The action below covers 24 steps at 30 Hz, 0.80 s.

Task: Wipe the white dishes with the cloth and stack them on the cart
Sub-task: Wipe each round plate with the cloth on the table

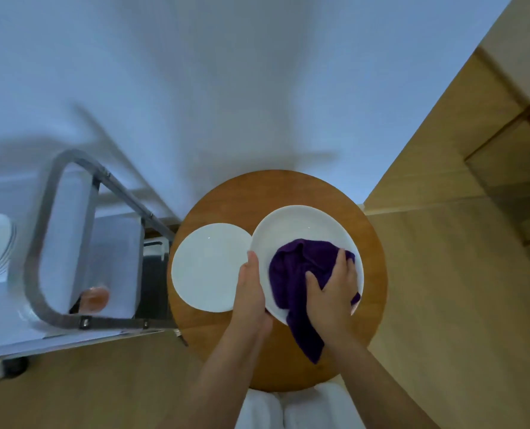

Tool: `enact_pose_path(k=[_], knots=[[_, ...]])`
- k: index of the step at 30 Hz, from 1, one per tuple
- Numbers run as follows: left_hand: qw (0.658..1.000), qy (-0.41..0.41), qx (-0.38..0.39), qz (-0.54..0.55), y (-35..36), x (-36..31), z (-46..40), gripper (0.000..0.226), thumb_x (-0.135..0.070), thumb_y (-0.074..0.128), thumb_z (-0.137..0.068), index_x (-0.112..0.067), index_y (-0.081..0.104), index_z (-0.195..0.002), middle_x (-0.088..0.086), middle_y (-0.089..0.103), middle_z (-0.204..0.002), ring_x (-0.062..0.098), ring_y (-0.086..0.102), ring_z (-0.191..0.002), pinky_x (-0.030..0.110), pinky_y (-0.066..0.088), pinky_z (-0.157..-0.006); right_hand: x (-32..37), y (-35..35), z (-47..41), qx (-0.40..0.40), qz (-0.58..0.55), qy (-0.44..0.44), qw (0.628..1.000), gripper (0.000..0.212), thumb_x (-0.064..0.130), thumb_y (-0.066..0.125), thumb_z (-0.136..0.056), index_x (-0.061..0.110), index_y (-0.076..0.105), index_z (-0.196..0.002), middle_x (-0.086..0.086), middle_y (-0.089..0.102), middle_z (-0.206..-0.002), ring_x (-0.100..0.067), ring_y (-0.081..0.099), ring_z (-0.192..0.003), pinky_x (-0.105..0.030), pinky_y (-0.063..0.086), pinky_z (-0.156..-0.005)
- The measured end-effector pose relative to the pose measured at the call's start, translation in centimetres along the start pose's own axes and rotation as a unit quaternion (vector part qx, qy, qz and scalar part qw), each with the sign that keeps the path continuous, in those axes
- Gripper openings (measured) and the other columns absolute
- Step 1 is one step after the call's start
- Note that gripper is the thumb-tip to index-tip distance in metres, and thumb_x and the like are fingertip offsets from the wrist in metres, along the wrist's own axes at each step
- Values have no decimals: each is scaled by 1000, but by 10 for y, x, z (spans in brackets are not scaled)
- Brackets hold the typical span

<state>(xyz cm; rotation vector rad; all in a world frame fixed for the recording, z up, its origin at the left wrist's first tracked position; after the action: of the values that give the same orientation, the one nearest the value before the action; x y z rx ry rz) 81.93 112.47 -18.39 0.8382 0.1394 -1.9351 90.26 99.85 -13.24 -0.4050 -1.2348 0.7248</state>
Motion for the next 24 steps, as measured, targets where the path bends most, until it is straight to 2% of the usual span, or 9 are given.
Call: enact_pose_path(k=[2,4,8,9,12,15,19,21,24], knots=[[999,40,31,3,1,-14,17,50,-62,40,-86,-27,57,-117,13,63,-122,35,58,-116,58,45,-99,14,-1,0,-31,16,-32,999,66,26,49,-95,16,13,-149,-7,16,-155,-24,13,-142,-40,17,-115],[994,92,40,-46,0,-29,33,39,-60,39,-80,-32,56,-101,11,66,-110,32,61,-107,57,49,-94,28,-4,-2,-64,35,-49,996,63,32,46,-95,17,16,-149,-8,16,-155,-25,12,-142,-41,12,-114],[983,151,-2,-108,-16,-45,44,17,-47,38,-99,-33,45,-107,-3,61,-117,13,58,-97,19,51,-79,68,-2,-7,-90,76,-79,990,61,43,40,-96,19,19,-148,-9,13,-155,-28,9,-142,-46,13,-113],[982,161,1,-101,-19,-50,46,23,-50,38,-98,-33,44,-112,-2,59,-119,13,58,-99,18,51,-80,81,2,-6,-84,89,-94,988,61,45,37,-96,20,18,-148,-9,11,-156,-28,7,-142,-47,14,-113],[986,147,54,-52,-11,-65,56,42,-55,34,-97,-26,49,-123,-1,61,-117,15,60,-102,27,56,-75,123,17,2,-63,127,-165,976,60,46,32,-96,21,16,-149,-8,7,-157,-29,3,-143,-51,20,-110],[985,155,74,19,-14,-79,64,38,-54,36,-96,-32,55,-119,-2,66,-114,16,62,-104,29,54,-78,160,35,26,-42,159,-259,952,57,42,27,-99,21,13,-150,-8,6,-158,-29,3,-143,-50,25,-108],[974,180,115,75,-20,-109,73,44,-56,46,-86,-29,60,-117,-6,74,-102,8,70,-92,26,55,-76,185,52,63,11,123,-389,913,57,42,20,-97,22,8,-149,-1,9,-158,-18,3,-144,-41,12,-114],[971,169,132,103,-22,-119,76,48,-56,46,-86,-22,60,-116,-6,73,-102,8,71,-90,30,54,-83,190,58,74,84,75,-421,900,61,45,21,-92,21,22,-148,4,13,-157,-12,3,-143,-39,8,-115],[970,158,112,149,-32,-125,78,62,-61,57,-71,-21,63,-119,3,73,-108,21,69,-101,43,50,-96,187,58,85,121,104,-464,872,61,50,17,-90,25,38,-141,6,12,-157,-12,1,-144,-46,12,-115]])
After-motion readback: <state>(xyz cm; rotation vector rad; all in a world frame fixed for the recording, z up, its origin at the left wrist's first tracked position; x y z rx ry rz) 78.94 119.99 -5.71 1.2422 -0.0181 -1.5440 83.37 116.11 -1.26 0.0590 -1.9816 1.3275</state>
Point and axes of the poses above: each hand's wrist, its own z-axis away from the middle knuckle, its own y-axis out of the palm, x = y × z, the point moved 9 cm from there along -z, towards the middle knuckle
